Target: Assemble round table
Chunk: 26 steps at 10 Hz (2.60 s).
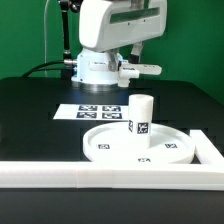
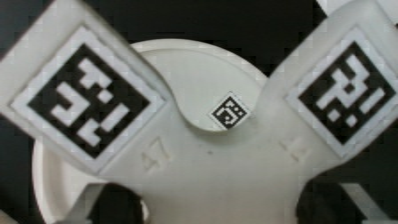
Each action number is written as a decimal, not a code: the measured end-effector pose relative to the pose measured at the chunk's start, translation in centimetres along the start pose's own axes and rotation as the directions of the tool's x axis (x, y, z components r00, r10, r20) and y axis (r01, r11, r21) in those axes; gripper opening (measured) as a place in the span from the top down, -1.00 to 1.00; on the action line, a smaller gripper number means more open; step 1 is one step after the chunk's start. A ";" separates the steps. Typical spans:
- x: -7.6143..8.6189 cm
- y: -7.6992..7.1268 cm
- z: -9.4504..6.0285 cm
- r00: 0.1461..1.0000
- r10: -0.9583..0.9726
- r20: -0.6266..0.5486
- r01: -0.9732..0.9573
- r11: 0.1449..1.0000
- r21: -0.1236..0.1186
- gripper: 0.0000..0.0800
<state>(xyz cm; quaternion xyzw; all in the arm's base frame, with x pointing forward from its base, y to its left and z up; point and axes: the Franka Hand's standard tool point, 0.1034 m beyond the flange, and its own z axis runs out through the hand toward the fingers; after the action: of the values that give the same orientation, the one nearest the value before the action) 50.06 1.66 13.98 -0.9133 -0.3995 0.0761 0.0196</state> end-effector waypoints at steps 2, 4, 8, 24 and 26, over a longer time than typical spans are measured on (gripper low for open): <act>4.6 0.6 -2.5 0.999 -0.031 0.014 0.031 0.999 0.020 -0.08; 7.5 0.8 -3.0 1.000 -0.017 0.011 0.017 1.000 0.026 -0.08; 6.8 1.0 -2.6 1.000 -0.015 0.016 0.015 0.999 0.030 -0.09; 4.7 2.0 1.0 1.000 -0.011 0.019 0.010 0.999 0.041 -0.09; 4.6 1.8 1.4 1.000 -0.011 0.018 0.010 0.999 0.040 -0.09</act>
Offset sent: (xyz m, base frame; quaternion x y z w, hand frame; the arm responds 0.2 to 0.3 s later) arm 0.0398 0.0444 0.0051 0.0372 -0.0167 0.0455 0.9981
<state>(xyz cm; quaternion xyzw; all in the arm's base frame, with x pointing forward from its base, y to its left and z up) 54.24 3.74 11.87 -0.9099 -0.4030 0.0923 0.0346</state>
